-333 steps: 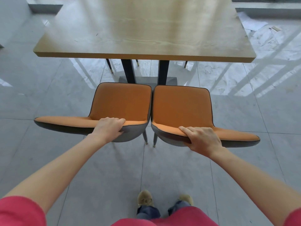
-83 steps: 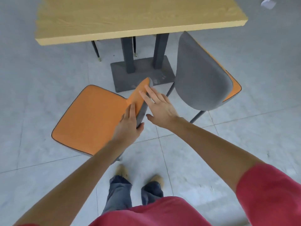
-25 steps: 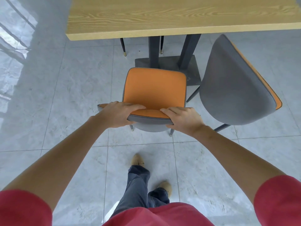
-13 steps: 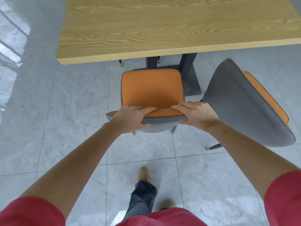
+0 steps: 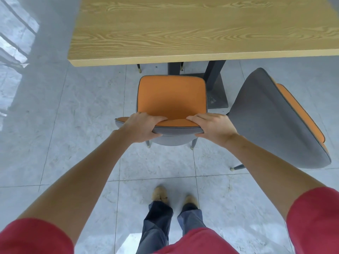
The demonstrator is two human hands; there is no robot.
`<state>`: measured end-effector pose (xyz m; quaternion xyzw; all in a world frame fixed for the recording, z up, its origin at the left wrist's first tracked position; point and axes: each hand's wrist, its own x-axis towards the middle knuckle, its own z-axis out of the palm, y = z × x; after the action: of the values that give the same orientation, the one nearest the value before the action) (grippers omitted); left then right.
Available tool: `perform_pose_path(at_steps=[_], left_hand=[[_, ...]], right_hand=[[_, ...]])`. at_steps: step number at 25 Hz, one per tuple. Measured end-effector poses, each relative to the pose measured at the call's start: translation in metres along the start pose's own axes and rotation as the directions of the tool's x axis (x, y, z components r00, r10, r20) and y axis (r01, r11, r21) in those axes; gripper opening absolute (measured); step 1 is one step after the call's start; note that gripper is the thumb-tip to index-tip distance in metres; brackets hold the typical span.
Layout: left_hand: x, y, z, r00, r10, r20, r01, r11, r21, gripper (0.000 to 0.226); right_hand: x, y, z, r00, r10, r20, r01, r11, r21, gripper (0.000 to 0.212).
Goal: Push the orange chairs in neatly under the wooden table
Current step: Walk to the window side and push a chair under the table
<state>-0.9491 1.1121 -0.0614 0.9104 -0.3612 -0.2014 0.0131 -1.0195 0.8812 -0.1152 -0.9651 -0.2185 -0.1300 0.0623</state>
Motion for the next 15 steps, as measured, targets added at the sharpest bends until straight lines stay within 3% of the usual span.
perform_pose_path(at_steps=[4,12,15], left_hand=[[-0.017,0.012,0.015,1.000,-0.017,-0.013,0.017,1.000,-0.024,0.048],[-0.045,0.023,0.021,0.998,-0.060,0.037,0.063,0.994,-0.086,0.046],[-0.048,0.017,0.016,0.996,-0.086,0.039,0.089,0.992,-0.086,0.046]], right_hand=[[-0.018,-0.007,0.000,0.999,-0.046,0.010,0.046,0.999,-0.005,0.059],[-0.013,-0.015,-0.011,0.974,-0.121,0.193,0.109,0.992,0.068,0.059],[-0.002,-0.015,-0.008,0.975,-0.182,0.125,0.177,0.983,0.049,0.062]])
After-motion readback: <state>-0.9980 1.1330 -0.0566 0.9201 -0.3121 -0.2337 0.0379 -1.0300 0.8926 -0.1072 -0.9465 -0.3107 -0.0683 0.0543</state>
